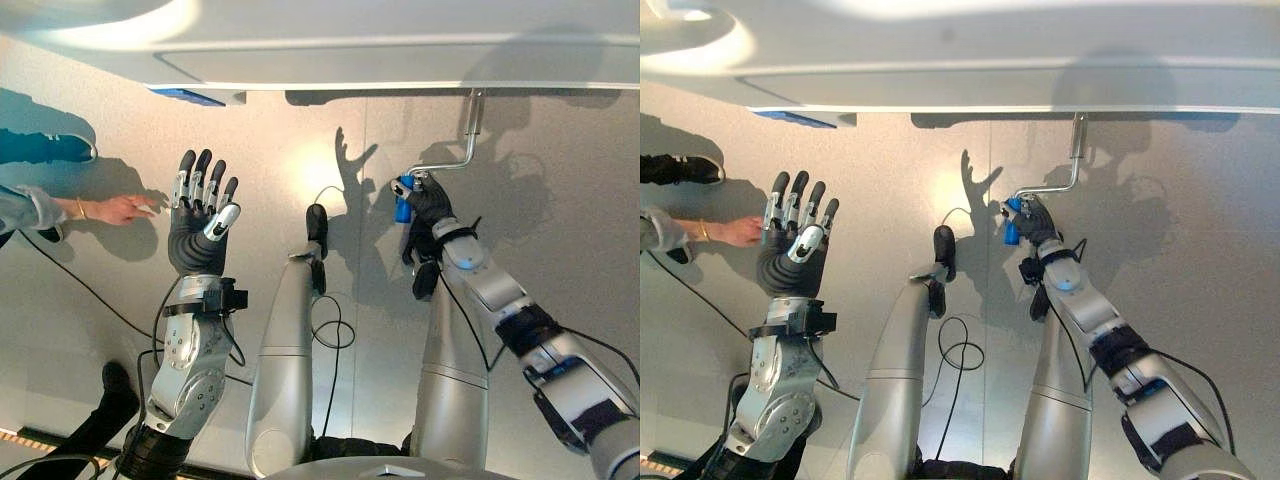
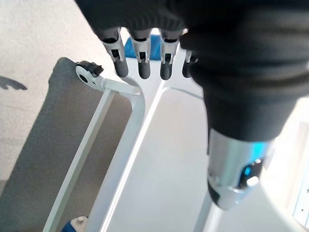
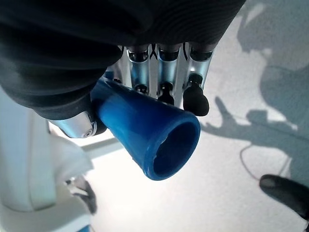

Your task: Raise the hospital bed

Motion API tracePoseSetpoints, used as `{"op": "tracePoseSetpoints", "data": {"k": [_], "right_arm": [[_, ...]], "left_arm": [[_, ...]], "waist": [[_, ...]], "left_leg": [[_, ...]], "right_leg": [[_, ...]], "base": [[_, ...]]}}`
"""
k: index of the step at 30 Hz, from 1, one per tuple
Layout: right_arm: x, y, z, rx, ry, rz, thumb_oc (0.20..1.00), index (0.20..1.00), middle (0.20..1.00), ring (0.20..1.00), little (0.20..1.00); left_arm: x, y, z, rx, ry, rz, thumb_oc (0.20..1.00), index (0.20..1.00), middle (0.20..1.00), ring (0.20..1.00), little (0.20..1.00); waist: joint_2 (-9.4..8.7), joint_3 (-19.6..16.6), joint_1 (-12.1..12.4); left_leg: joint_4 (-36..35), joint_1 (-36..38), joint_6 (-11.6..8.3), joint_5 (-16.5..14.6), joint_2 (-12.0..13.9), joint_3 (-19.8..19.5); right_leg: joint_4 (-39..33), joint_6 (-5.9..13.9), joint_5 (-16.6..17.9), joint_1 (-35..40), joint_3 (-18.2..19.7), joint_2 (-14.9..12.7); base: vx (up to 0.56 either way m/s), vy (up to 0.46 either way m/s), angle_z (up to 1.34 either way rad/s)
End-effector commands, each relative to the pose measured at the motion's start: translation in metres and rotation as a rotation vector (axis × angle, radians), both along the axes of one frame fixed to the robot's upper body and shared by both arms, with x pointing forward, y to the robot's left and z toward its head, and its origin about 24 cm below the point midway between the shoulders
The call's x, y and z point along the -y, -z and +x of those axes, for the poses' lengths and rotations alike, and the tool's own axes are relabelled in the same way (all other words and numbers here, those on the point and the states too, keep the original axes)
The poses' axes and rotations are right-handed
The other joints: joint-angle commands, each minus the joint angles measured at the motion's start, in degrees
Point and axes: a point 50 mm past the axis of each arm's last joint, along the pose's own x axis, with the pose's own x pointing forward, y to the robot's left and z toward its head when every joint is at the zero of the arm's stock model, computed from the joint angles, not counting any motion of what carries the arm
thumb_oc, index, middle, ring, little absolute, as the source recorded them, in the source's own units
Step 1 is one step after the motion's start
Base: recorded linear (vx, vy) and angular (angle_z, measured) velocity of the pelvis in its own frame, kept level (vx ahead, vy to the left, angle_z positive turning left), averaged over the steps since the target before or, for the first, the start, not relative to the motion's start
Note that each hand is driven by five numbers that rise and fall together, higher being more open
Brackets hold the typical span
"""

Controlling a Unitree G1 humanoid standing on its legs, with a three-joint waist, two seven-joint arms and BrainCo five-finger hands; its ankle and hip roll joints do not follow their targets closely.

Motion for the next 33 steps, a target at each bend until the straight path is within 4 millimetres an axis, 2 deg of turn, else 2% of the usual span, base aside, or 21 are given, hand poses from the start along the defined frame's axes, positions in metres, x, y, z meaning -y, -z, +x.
{"op": "tracePoseSetpoints", "data": {"k": [1, 3, 4, 6, 8, 9, 10, 11, 12, 21, 26, 33], "right_arm": [[-0.037, -0.041, -0.027, 0.220, -0.279, 0.115, 0.200, 0.200, 0.200, 0.200, 0.200], [-0.019, -0.045, -0.032, 0.242, -0.235, 0.147, 0.200, 0.200, 0.200, 0.200, 0.200], [-0.019, -0.045, -0.032, 0.242, -0.235, 0.147, 0.200, 0.200, 0.200, 0.200, 0.200], [-0.002, -0.050, -0.038, 0.271, -0.190, 0.171, 0.200, 0.200, 0.200, 0.200, 0.200], [0.005, -0.051, -0.039, 0.278, -0.167, 0.174, 0.200, 0.200, 0.200, 0.200, 0.200], [0.018, -0.055, -0.041, 0.302, -0.123, 0.175, 0.200, 0.200, 0.200, 0.200, 0.200], [0.018, -0.055, -0.042, 0.302, -0.122, 0.175, 0.200, 0.200, 0.200, 0.200, 0.200], [0.032, -0.059, -0.045, 0.324, -0.078, 0.190, 0.200, 0.200, 0.200, 0.200, 0.200], [0.037, -0.060, -0.046, 0.332, -0.060, 0.199, 0.200, 0.200, 0.200, 0.200, 0.200], [0.064, -0.067, -0.054, 0.392, 0.046, 0.270, 0.200, 0.200, 0.200, 0.200, 0.200], [0.085, -0.071, -0.057, 0.448, 0.163, 0.313, 0.200, 0.200, 0.200, 0.200, 0.200], [0.104, -0.073, -0.056, 0.486, 0.301, 0.308, 0.200, 0.200, 0.200, 0.200, 0.200]], "left_arm": [[-0.010, -0.016, -0.015, 0.115, -0.050, 0.009, 1.000, 1.000, 1.000, 1.000, 1.000], [-0.012, -0.017, -0.016, 0.123, -0.061, 0.011, 1.000, 1.000, 1.000, 1.000, 1.000], [-0.012, -0.017, -0.016, 0.122, -0.061, 0.011, 1.000, 1.000, 1.000, 1.000, 1.000], [-0.015, -0.017, -0.017, 0.126, -0.072, 0.014, 1.000, 1.000, 1.000, 1.000, 1.000], [-0.016, -0.017, -0.018, 0.128, -0.076, 0.013, 1.000, 1.000, 1.000, 1.000, 1.000], [-0.017, -0.017, -0.019, 0.127, -0.082, 0.012, 1.000, 1.000, 1.000, 1.000, 1.000], [-0.017, -0.017, -0.019, 0.126, -0.080, 0.012, 1.000, 1.000, 1.000, 1.000, 1.000], [-0.019, -0.016, -0.020, 0.126, -0.084, 0.014, 1.000, 1.000, 1.000, 1.000, 1.000], [-0.019, -0.016, -0.021, 0.125, -0.084, 0.016, 1.000, 1.000, 1.000, 1.000, 1.000], [-0.024, -0.016, -0.024, 0.134, -0.095, 0.014, 1.000, 1.000, 1.000, 1.000, 1.000], [-0.026, -0.019, -0.027, 0.152, -0.104, 0.010, 1.000, 1.000, 1.000, 1.000, 1.000], [-0.028, -0.021, -0.028, 0.167, -0.118, 0.003, 1.000, 1.000, 1.000, 1.000, 1.000]], "waist": [[0.49, -1.35, -2.17], [-0.04, -1.35, -2.55], [-0.03, -1.35, -2.53], [-0.70, -1.35, -3.00], [-0.91, -1.35, -3.12], [-1.23, -1.35, -3.36], [-1.18, -1.35, -3.28], [-1.52, -1.35, -3.59], [-1.63, -1.35, -3.68], [-2.41, -1.35, -4.46], [-2.66, -1.35, -4.91], [-2.98, -1.35, -5.23]], "left_leg": [[-8.69, -2.19, 0.21, 8.38, -2.20, 0.48], [-8.62, -1.71, 0.28, 8.29, -2.27, 0.24], [-8.62, -1.70, 0.28, 8.29, -2.27, 0.24], [-9.01, -0.86, 0.23, 8.22, -2.19, 0.17], [-9.06, -0.60, 0.21, 8.22, -2.16, 0.11], [-9.30, -0.23, 0.15, 8.22, -2.13, 0.00], [-9.32, -0.18, 0.15, 8.23, -2.12, -0.01], [-9.48, 0.30, 0.12, 8.22, -1.98, -0.06], [-9.62, 0.68, 0.11, 8.18, -1.96, -0.07], [-10.60, 2.37, 0.17, 8.10, -2.07, -0.07], [-10.14, 2.59, -0.04, 7.93, -1.91, -0.37], [-9.41, 2.52, -0.18, 7.56, -1.84, -0.52]], "right_leg": [[-1.65, 5.79, 5.00, -0.12, -0.04, -0.46], [-1.66, 5.79, 4.90, 0.36, 0.12, -0.20], [-1.66, 5.79, 4.90, 0.37, 0.12, -0.20], [-2.06, 5.79, 4.89, 1.13, 0.09, 0.00], [-2.23, 5.82, 4.96, 1.39, 0.08, 0.00], [-2.68, 5.83, 5.00, 1.85, 0.10, 0.18], [-2.71, 5.83, 5.02, 1.91, 0.08, 0.20], [-2.84, 5.87, 5.06, 2.28, 0.16, 0.29], [-3.07, 5.87, 5.07, 2.64, 0.23, 0.33], [-4.16, 5.91, 5.34, 4.11, 0.39, 0.80], [-4.11, 5.81, 5.19, 4.35, 0.53, 0.99], [-3.77, 5.83, 5.29, 4.30, 0.83, 1.15]], "base": [[0.00, 0.000, 0.00], [0.00, 0.000, 0.00], [0.00, 0.000, 0.00], [0.00, 0.000, 0.00], [0.00, 0.000, 0.00], [0.00, 0.000, 0.00], [0.00, -0.030, -0.03], [0.00, -0.022, -0.04], [0.00, 0.000, 0.00], [0.00, -0.011, -0.04], [0.00, -0.003, -0.01], [0.00, -0.003, -0.01]]}}
